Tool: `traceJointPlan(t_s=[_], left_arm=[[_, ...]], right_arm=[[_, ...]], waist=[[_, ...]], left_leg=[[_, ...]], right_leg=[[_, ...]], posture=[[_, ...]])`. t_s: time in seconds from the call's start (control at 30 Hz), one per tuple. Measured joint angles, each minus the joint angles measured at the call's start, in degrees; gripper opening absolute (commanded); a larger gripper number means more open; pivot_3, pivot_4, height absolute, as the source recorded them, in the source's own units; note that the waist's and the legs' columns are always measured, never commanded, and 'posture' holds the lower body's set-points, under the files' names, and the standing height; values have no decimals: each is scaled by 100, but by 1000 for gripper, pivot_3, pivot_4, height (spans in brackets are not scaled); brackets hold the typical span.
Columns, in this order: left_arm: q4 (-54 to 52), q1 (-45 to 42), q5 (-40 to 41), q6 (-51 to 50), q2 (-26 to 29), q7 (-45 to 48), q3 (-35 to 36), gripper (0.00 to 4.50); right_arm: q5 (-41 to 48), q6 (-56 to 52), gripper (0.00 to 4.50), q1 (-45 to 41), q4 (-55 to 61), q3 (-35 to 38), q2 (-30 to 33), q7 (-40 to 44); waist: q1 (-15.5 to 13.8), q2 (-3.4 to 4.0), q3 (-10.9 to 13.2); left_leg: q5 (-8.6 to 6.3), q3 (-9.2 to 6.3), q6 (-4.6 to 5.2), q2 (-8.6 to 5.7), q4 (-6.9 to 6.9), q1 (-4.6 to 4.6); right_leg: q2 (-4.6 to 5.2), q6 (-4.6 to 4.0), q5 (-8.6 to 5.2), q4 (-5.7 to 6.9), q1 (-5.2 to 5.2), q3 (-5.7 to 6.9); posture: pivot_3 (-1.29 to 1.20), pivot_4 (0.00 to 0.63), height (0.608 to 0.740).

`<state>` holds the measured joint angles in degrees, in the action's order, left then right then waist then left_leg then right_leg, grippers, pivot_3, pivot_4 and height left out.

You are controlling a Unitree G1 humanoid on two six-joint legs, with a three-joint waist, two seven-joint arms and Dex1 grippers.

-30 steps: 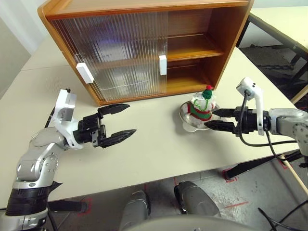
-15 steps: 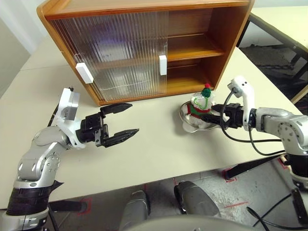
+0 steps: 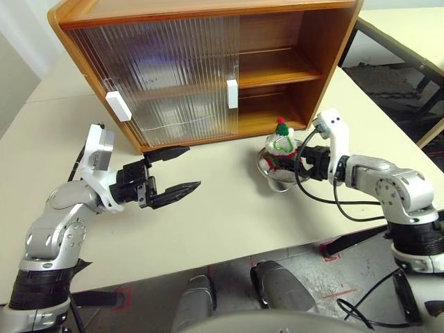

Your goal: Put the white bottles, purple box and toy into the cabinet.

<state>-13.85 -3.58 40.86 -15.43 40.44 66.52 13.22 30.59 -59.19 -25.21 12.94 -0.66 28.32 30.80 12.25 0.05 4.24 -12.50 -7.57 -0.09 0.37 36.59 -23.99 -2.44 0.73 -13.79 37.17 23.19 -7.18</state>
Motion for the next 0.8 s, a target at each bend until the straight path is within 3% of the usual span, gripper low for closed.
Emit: traceJointPlan(t_s=[0.17,0.3,0.5,0.8], left_arm=[[-18,-5,8,0,0,-37,0,4500],[-18,-8,8,0,1,-42,0,4500],[-18,-7,9,1,0,-49,17,4500],[-18,-11,9,3,-3,-47,17,4500]], right_arm=[[-2,15,1336,-51,-44,-1,38,34],[-2,45,127,-51,-105,-1,107,122],[76,49,4,-122,-251,80,257,371],[816,-475,4,-715,-577,1051,60,396]], waist=[[-4,0,0],[-5,0,0],[-23,0,0],[-23,0,0]], left_leg=[[0,0,0,0,-19,0],[0,1,0,1,-29,1],[1,2,1,0,-29,0],[2,2,3,1,-26,3]], right_leg=[[0,-7,-6,0,5,0],[0,-10,-8,0,8,1],[0,-1,-12,0,7,-1],[-1,-4,-8,1,6,0]], posture=[[-261,95,740],[-258,93,740],[-262,91,740],[-263,85,740]])
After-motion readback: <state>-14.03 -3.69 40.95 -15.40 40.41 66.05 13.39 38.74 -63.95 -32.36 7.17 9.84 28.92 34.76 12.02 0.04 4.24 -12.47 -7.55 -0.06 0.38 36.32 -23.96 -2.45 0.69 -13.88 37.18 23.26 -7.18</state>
